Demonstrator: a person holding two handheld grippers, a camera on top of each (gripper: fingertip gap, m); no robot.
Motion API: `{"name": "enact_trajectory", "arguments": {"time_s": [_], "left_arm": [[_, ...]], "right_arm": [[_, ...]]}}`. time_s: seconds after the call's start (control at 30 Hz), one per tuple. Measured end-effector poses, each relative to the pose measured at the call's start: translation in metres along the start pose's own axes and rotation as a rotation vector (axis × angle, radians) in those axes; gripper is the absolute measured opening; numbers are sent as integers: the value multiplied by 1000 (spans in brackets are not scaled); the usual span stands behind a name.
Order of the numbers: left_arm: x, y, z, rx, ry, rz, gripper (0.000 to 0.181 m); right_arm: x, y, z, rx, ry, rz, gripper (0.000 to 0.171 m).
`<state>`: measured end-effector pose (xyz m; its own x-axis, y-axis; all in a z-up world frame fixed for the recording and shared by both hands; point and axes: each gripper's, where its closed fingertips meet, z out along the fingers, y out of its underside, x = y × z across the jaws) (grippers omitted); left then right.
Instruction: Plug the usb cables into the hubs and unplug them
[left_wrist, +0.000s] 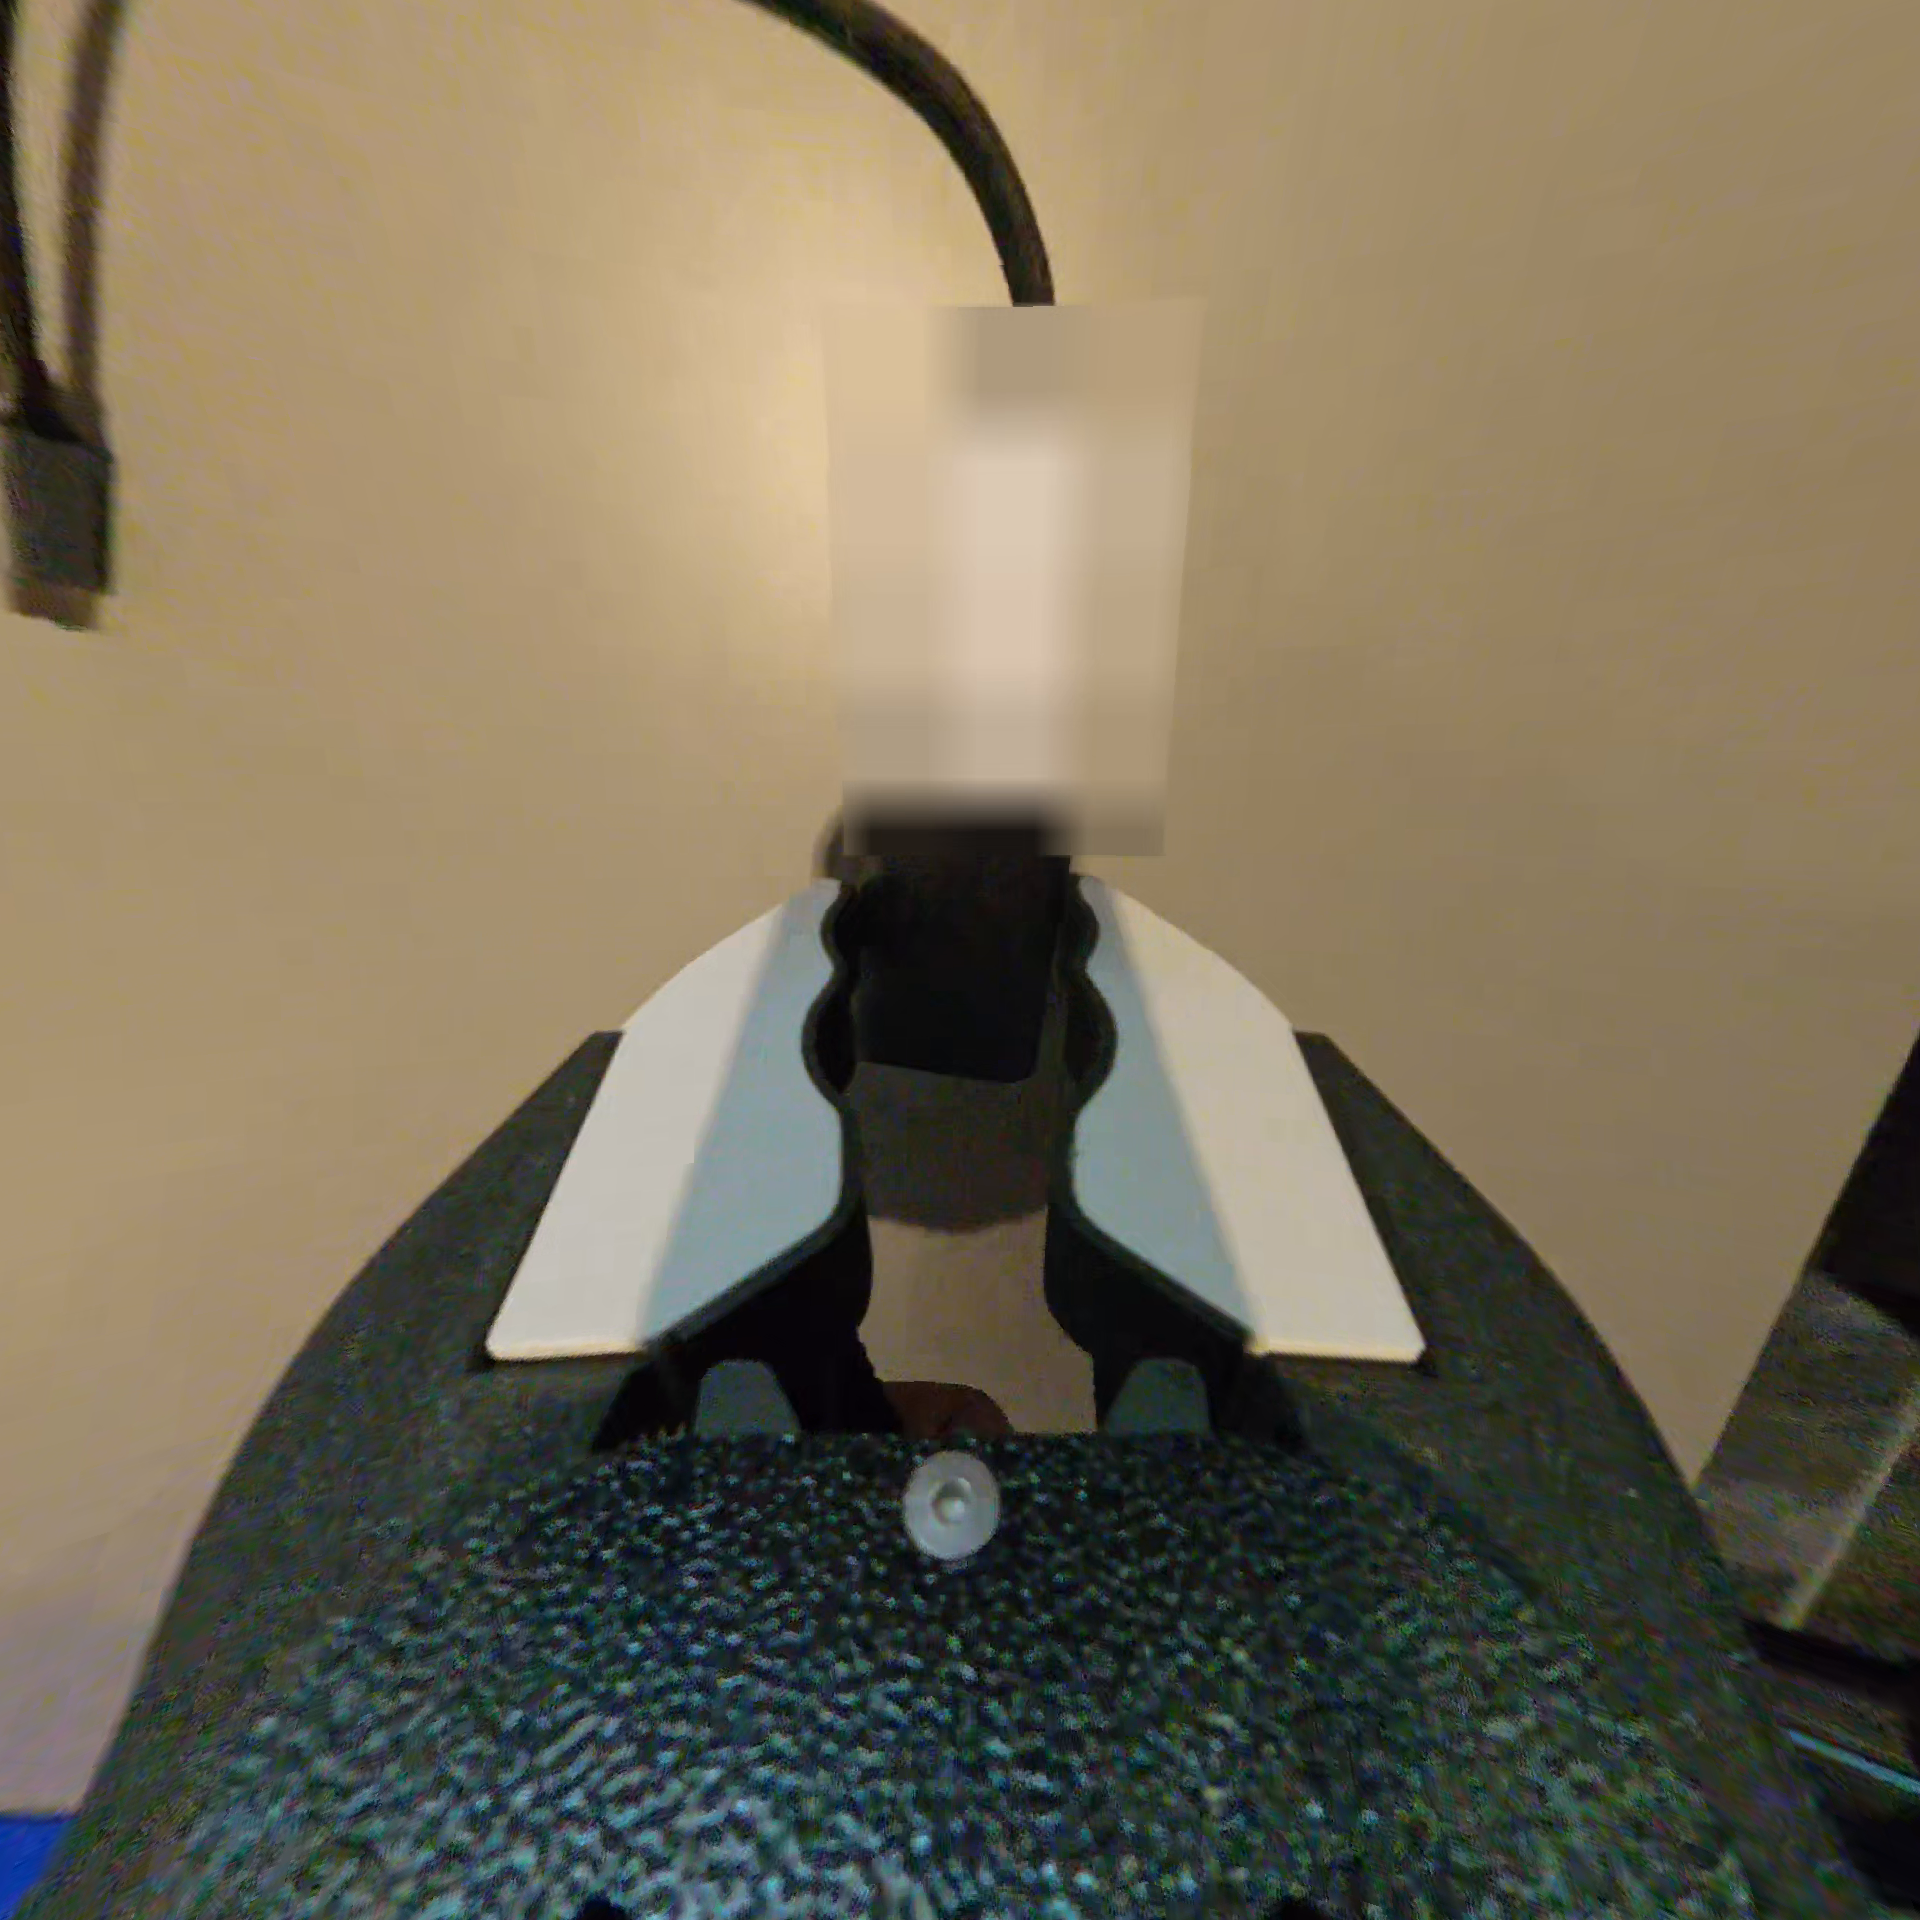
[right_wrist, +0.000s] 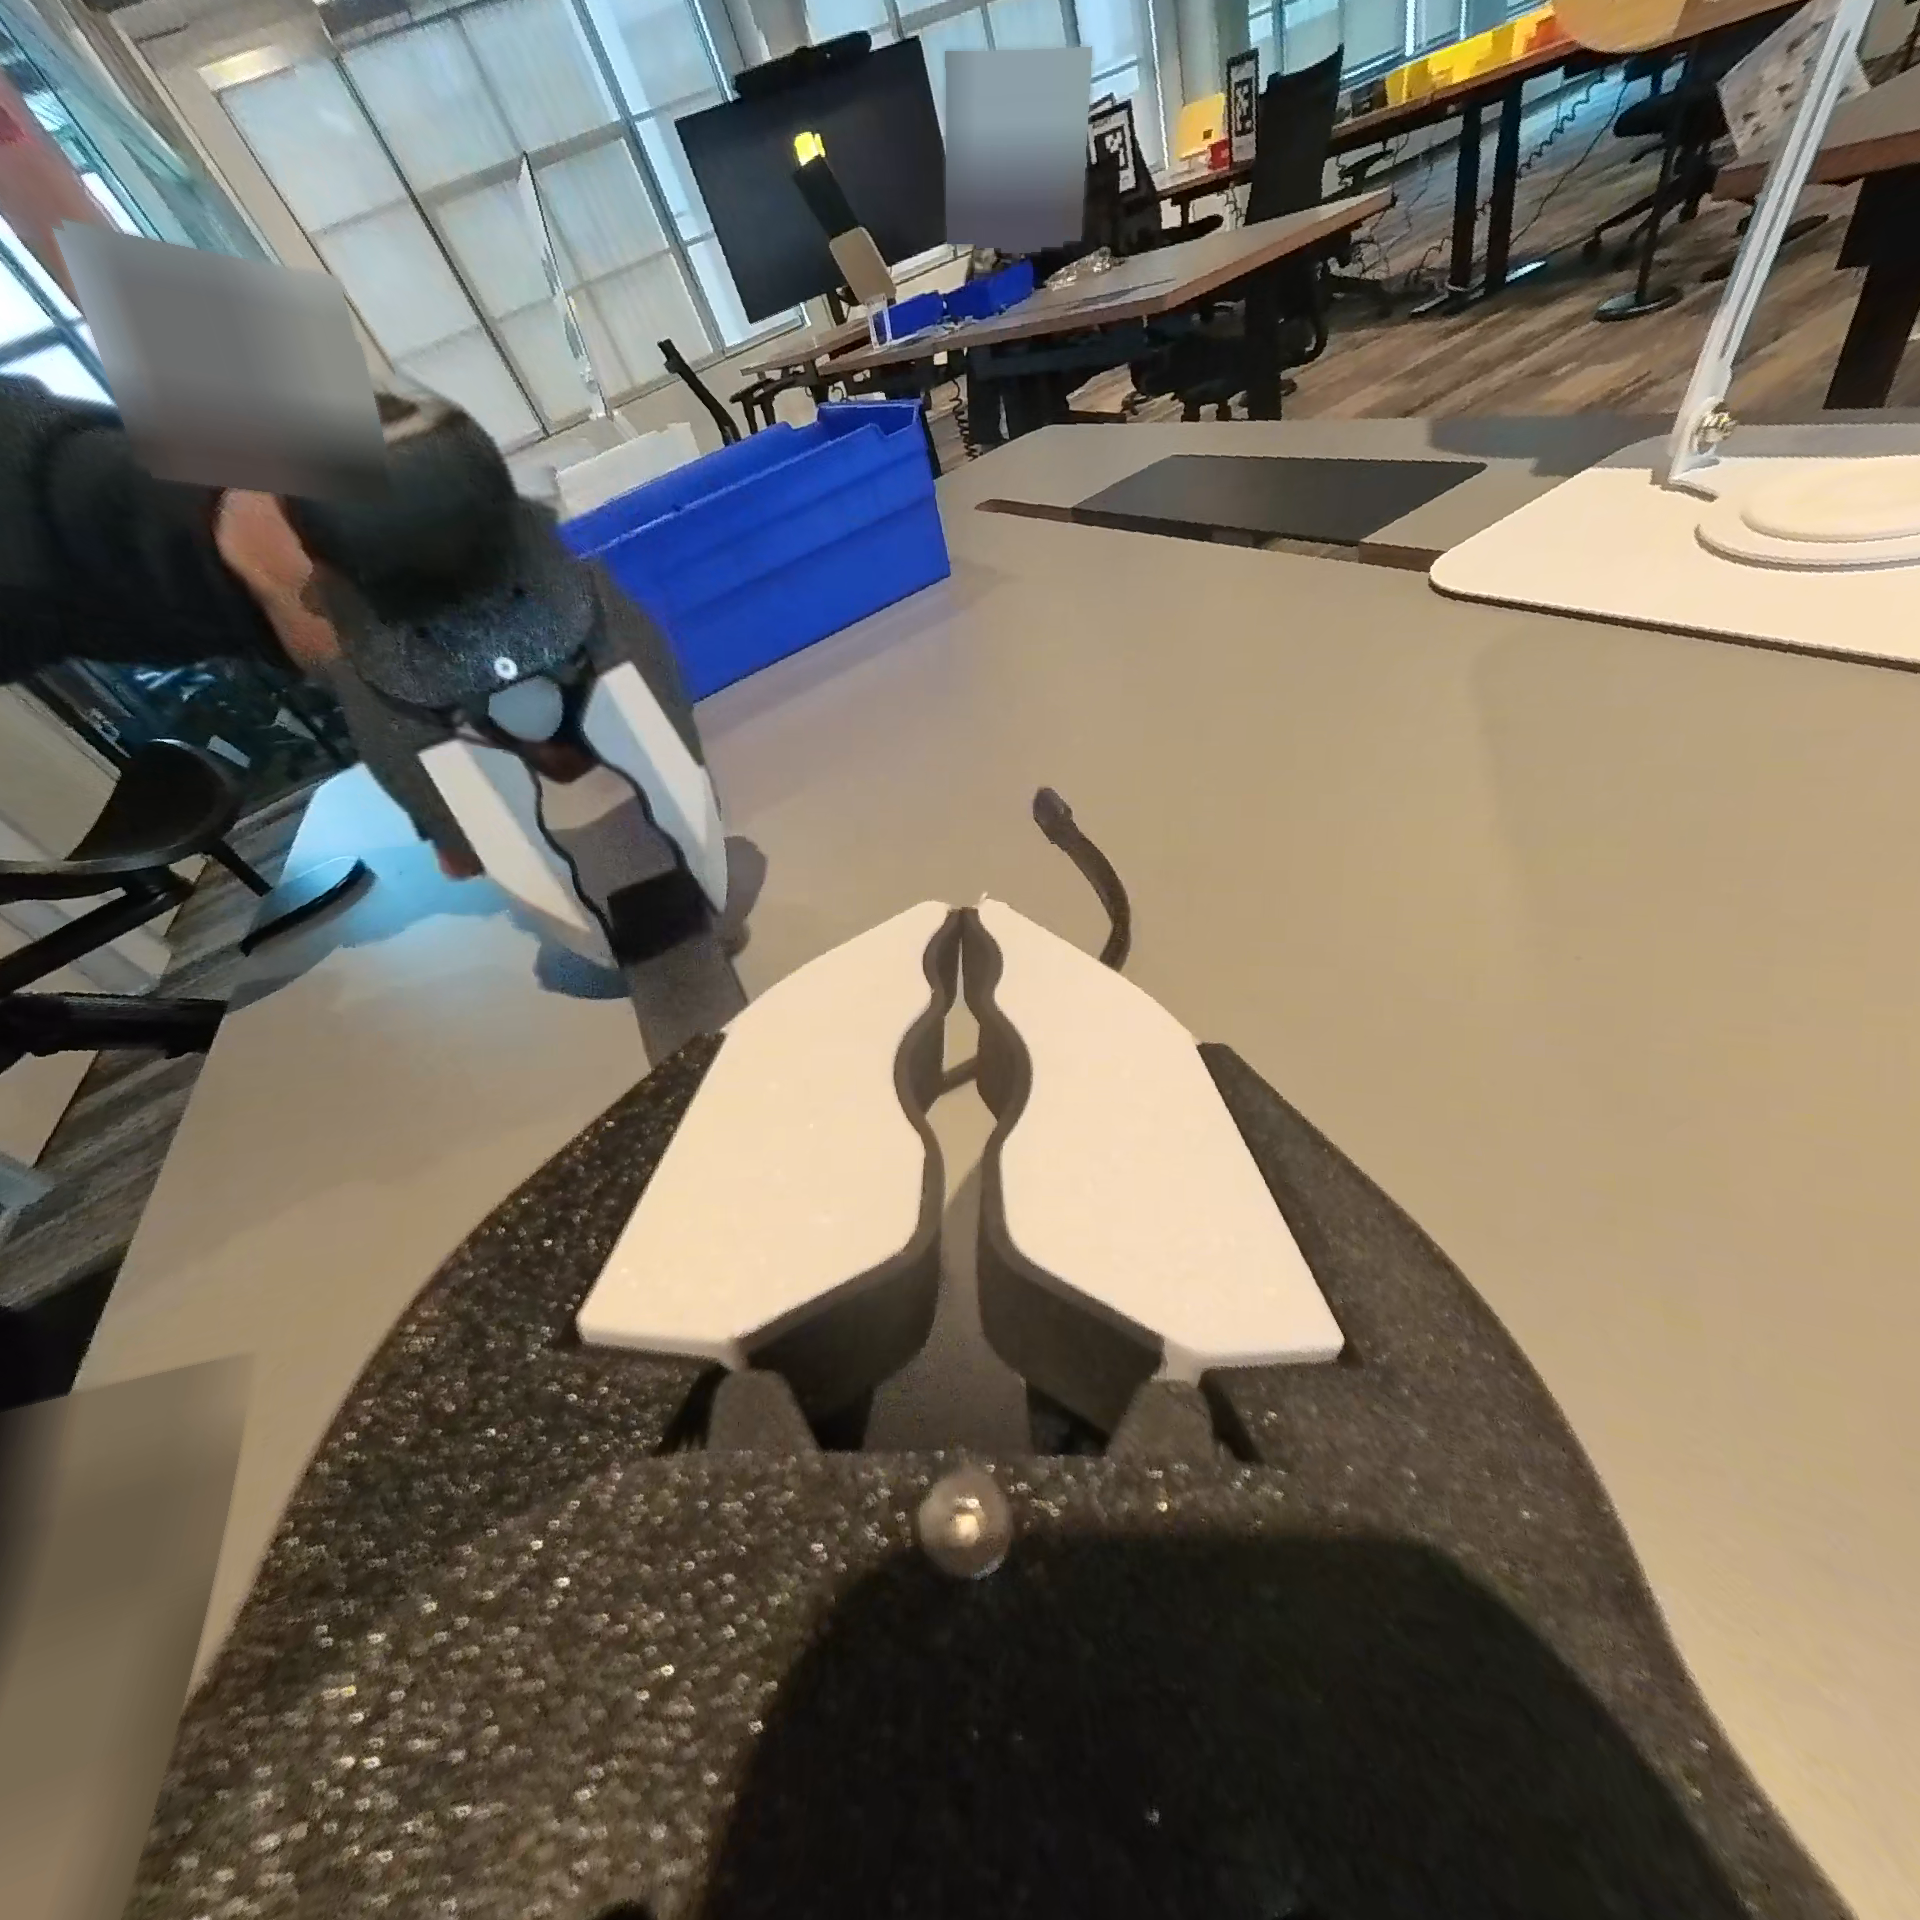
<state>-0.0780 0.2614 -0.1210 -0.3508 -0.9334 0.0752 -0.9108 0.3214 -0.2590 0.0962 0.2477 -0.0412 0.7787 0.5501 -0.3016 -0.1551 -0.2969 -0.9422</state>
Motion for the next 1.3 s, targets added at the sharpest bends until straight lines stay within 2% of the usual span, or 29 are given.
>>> {"name": "enact_trajectory", "arguments": {"time_s": [0.1, 0.17, 0.27, 0.33, 0.43, 0.5, 0.57, 0.67, 0.77, 0.87, 1.0, 1.13, 1.3], "left_arm": [[5, 1, 3, 6, 13, -10, 38], [3, -9, -12, 83, 2, -14, 42], [-6, -17, -58, 219, -39, -39, 53], [-22, -5, -103, 268, -135, -52, 58], [-54, 48, -176, 278, -328, -104, 57], [-73, 106, -214, 223, -440, -187, 56], [-82, 180, -228, 85, -490, -291, 55], [-79, 276, -216, -97, -472, -447, 53], [-69, 320, -186, -128, -426, -494, 52], [-65, 332, -162, -123, -399, -458, 51], [-77, 341, -147, -163, -381, -392, 48], [-99, 343, -137, -212, -374, -253, 41], [-107, 343, -115, -253, -280, -98, 32]], "right_arm": [[0, 0, 0, -3, -3, 0, 0], [-1, 1, 0, -7, -7, 1, 0], [-2, 1, 0, -11, -13, 2, 0], [-2, 2, 0, -13, -18, 1, 0], [-3, 3, 1, -19, -21, 1, 0], [-3, 3, 1, -21, -21, 0, 0], [-3, 3, 1, -18, -19, -1, 0], [-2, 3, 1, -19, -15, -1, 1], [-1, 4, 2, -29, -6, -1, 1], [1, 6, 4, -42, 3, 4, 1], [3, 10, 7, -77, 16, 17, 1], [6, 13, 9, -100, 32, 23, 1], [8, 14, 11, -111, 42, 26, 0]]}}
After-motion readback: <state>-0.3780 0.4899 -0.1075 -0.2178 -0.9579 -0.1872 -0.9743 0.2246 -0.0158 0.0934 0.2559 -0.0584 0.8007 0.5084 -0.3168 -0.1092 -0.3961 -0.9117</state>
